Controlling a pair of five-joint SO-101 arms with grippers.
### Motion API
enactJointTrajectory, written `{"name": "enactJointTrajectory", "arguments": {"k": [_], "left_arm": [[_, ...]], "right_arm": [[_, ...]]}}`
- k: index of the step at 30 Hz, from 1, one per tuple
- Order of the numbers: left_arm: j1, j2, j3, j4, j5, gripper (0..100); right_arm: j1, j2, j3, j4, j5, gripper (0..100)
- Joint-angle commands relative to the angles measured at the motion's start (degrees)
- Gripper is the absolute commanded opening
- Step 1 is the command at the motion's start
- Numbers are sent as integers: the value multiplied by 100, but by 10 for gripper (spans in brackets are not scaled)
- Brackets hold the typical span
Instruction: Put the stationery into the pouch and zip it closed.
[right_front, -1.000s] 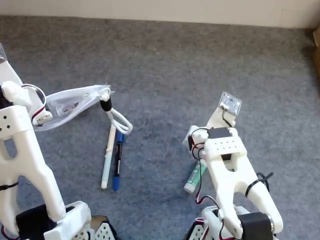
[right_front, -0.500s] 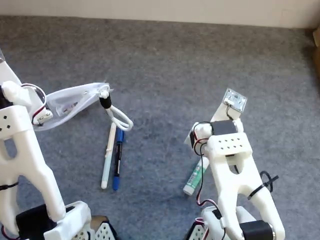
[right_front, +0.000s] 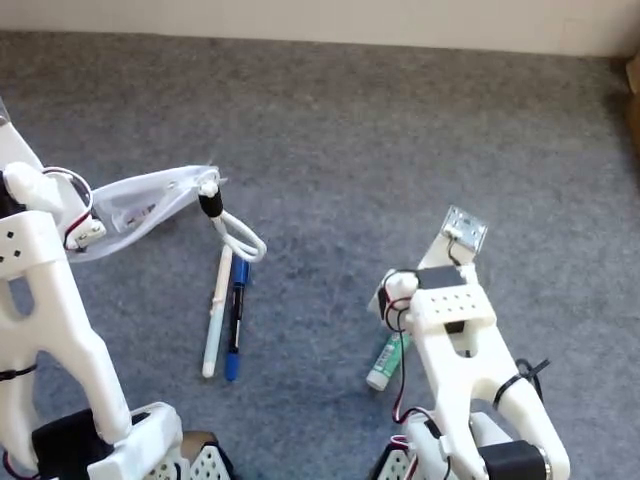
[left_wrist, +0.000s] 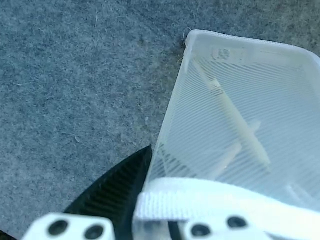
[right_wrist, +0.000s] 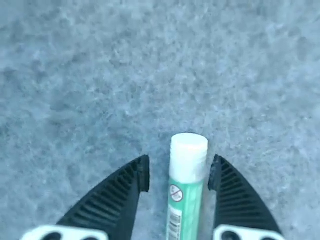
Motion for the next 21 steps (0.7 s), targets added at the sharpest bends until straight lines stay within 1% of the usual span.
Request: {"name": "enactJointTrajectory", "arguments": {"k": [1,5,13,16,18,21], "left_arm": [[-4,136,127,9,88,7],[-4,154,127,0,88,7],[-13,154,136,0,88,7],[-4,163,136,-18,88,7],[-4,163,136,-18,88,7],[4,163,136,-18,88,7]], "right_arm": [[48,-224,119,-312,141,190],[48,-119,163,-400,158,190],[48,1033,92,-426,167,190],[48,1174,84,-426,176,189],[48,1174,57,-426,176,158],[48,1174,-207,-400,255,77]]}}
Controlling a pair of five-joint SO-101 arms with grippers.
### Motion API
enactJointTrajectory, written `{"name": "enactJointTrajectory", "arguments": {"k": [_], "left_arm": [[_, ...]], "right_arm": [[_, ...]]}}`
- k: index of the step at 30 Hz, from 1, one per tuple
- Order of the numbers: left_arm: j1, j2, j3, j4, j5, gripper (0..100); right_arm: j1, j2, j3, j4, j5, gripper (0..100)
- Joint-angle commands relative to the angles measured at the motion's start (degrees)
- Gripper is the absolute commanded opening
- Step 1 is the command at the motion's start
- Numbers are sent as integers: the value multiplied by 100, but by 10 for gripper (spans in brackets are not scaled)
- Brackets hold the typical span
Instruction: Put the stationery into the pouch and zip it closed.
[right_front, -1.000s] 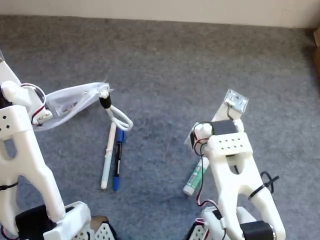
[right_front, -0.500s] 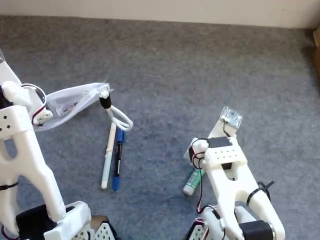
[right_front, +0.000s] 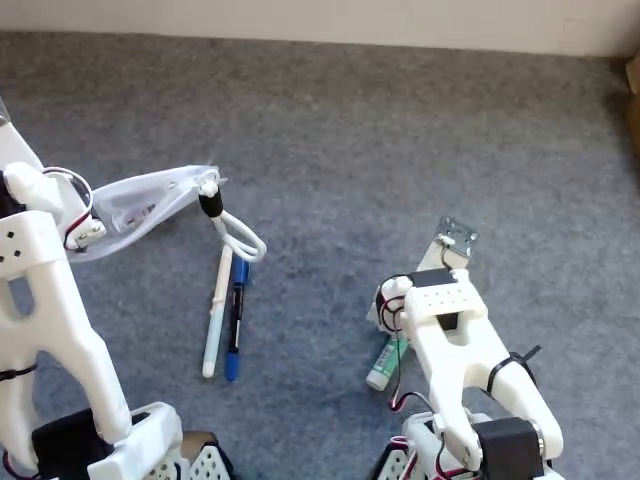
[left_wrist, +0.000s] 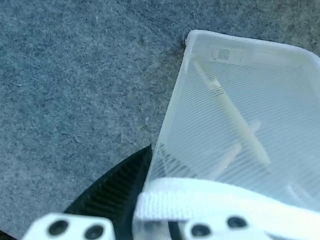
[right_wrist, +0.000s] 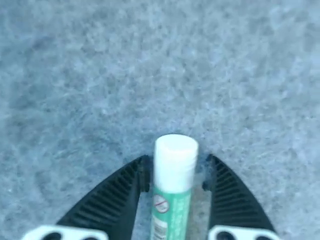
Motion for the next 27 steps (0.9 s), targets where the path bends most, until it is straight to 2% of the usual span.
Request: {"name": "enactJointTrajectory", "arguments": {"k": [1,4,12,27], "left_arm": [[4,163,136,-18,88,7],[4,163,136,-18,88,7],[4,163,136,9,88,7],[4,163,145,18,97,7]], "right_arm": [[-13,189,-338,-75,290,53],[-13,189,-462,-75,571,3],[-31,66,-479,-66,633,5],[-48,-2501,-462,-66,642,5]]}}
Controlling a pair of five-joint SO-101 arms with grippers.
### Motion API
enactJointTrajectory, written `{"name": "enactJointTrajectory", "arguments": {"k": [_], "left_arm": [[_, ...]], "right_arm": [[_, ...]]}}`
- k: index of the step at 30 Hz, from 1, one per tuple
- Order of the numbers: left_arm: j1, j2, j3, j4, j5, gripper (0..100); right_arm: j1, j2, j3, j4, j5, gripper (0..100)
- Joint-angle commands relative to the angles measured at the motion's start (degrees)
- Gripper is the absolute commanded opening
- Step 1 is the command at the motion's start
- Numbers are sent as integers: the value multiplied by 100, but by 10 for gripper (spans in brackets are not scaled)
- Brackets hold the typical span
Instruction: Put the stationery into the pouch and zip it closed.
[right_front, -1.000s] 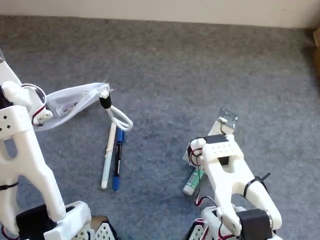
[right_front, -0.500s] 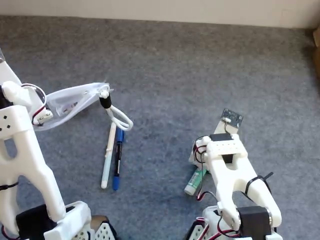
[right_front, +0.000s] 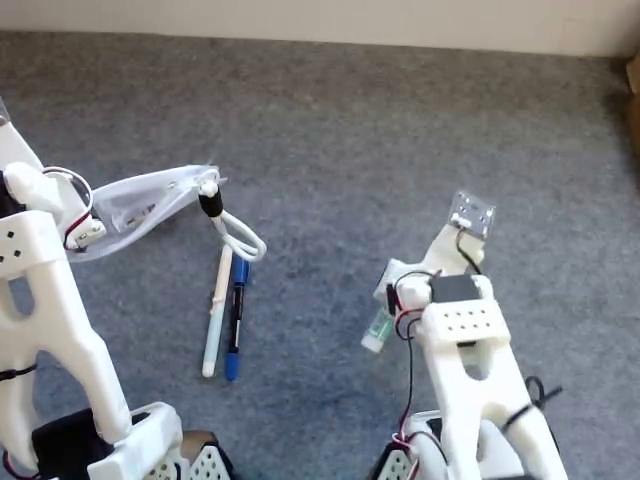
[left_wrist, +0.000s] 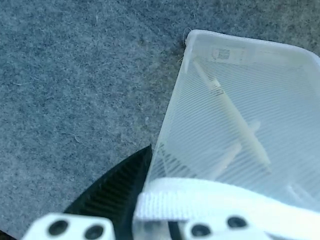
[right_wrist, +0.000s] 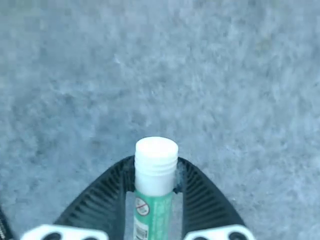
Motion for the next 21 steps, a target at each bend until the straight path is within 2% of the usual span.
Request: {"name": "enactJointTrajectory", "arguments": {"k": [1,6,21], "left_arm": [[4,163,145,18,88,7],[4,163,145,18,88,7],[4,110,66,-9,88,7]], "right_arm": [[-4,-514,-374,-66,79,5],[-251,-699,-382,-84,703,5],[-1411,-1578,-1007,-119,765,5]]}}
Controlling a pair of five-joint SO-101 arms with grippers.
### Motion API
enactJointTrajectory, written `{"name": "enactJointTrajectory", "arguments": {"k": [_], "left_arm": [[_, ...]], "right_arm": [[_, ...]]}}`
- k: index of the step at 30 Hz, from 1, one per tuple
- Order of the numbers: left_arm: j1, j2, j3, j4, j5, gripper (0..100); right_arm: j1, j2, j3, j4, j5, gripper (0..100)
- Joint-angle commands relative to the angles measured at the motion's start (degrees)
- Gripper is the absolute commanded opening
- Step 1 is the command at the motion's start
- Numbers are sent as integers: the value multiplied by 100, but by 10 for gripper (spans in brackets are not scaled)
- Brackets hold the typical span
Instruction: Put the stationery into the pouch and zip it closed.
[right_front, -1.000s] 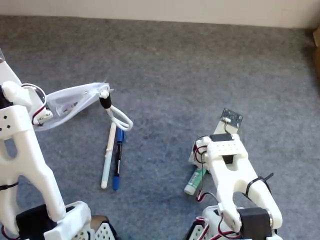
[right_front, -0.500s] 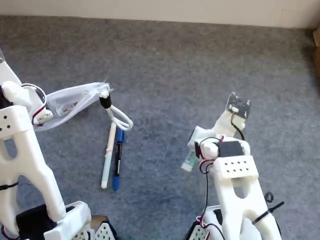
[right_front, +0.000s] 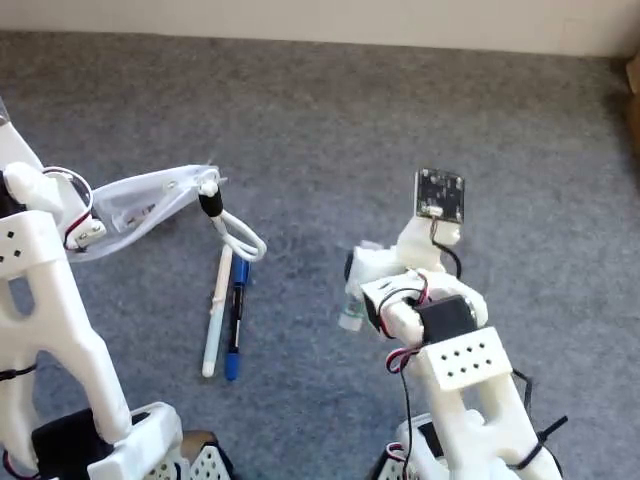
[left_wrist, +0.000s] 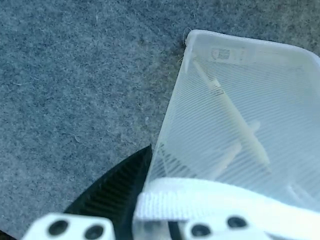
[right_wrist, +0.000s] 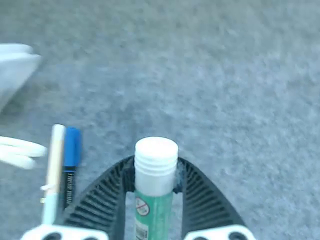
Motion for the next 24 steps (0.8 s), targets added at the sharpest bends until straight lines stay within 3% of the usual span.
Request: {"name": "enactJointTrajectory", "arguments": {"k": [1,8,17,24], "left_arm": [[13,110,57,-18,88,7],[13,110,-259,9,62,7],[40,110,-716,18,62,7],[593,110,-708,18,62,7]], "right_arm": [[-286,-251,-637,-119,123,5],[-857,-251,-1297,-119,1556,5],[-1429,-295,-1305,-1015,2242,5],[-1851,-295,-1305,-1807,2769,5]]}}
